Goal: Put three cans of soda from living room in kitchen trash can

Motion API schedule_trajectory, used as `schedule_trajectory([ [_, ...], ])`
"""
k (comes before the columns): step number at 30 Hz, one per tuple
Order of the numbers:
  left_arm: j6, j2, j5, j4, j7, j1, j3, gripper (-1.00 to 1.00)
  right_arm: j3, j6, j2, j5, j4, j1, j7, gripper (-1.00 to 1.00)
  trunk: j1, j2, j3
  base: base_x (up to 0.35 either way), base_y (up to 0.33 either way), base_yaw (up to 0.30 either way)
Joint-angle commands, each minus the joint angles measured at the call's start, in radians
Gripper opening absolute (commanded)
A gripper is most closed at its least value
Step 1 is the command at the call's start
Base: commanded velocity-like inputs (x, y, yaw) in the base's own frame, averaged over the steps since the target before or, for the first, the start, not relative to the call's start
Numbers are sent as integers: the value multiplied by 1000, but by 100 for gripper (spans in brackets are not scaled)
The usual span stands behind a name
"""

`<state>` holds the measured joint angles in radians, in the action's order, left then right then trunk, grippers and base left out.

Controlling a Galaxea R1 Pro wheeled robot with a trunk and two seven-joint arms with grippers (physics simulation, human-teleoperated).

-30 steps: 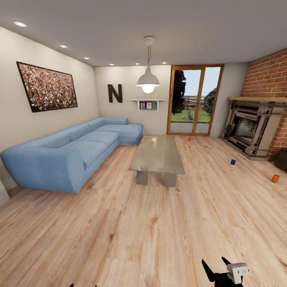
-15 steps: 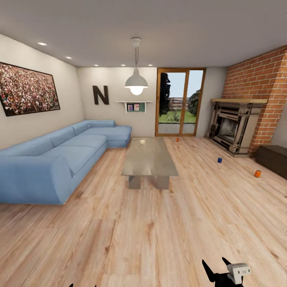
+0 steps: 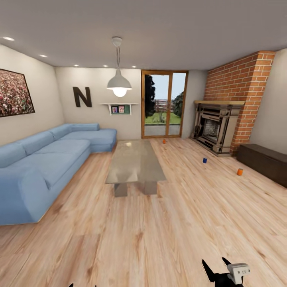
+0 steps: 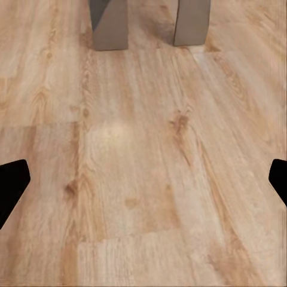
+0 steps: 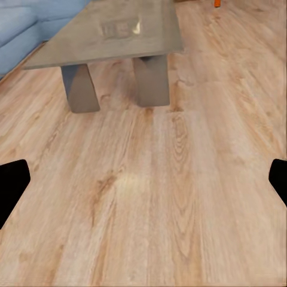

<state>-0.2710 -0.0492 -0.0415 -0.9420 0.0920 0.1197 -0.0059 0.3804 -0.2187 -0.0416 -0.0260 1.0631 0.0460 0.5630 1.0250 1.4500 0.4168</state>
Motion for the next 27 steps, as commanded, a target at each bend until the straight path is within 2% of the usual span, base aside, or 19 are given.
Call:
schedule_trajectory([
  [1,0,0,0,0,0,0,0,100,0,0,0,0,0,0,0,100,0,0,-1,240,-186,-222],
  [10,-1,-1,0,0,0,0,0,100,-1,0,0,0,0,0,0,100,0,0,-10,231,-202,-219],
  [15,-1,-1,0,0,0,0,0,100,-4,0,2,3,0,0,2,100,0,0,-13,227,-208,-107],
  [27,-2,0,0,10,0,0,1,100,-4,10,5,-5,-59,-12,-2,100,0,0,-1,227,-183,-105],
])
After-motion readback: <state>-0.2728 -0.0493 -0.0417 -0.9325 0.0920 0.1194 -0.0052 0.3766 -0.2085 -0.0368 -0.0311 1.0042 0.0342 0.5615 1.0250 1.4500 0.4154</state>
